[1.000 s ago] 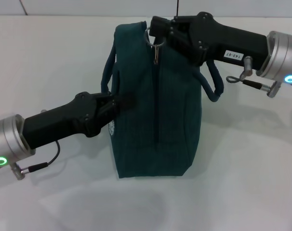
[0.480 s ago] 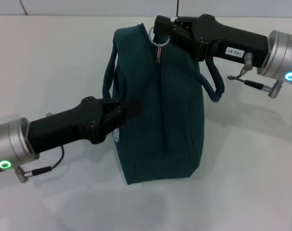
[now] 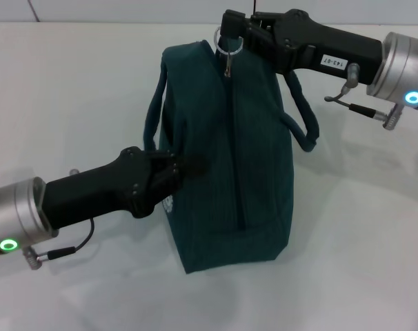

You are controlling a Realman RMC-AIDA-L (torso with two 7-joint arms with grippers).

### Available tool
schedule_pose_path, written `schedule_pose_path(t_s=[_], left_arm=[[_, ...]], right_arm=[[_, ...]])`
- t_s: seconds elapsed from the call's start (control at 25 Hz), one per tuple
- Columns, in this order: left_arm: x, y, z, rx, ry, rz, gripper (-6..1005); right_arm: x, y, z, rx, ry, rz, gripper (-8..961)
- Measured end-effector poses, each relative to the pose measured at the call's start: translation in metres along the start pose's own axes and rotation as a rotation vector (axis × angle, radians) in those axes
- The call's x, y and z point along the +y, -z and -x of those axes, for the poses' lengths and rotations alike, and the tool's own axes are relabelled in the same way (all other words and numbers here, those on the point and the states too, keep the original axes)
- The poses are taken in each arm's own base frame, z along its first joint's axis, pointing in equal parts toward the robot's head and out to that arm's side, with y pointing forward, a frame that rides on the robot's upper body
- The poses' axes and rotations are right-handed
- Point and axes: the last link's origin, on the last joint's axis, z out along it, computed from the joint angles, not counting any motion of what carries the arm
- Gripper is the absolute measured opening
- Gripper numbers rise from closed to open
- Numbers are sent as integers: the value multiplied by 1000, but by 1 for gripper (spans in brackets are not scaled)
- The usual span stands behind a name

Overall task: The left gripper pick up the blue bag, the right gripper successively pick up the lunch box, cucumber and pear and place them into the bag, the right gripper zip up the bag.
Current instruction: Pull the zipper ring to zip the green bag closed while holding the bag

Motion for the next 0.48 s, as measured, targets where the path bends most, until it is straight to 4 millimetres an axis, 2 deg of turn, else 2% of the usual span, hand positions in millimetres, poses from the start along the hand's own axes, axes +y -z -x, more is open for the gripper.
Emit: schedule_pose_path(t_s=[0.48], left_arm=[[8,4,2,9,-23,43,92]], right_arm=[[-11,-2,-2,18,2,-74,16]])
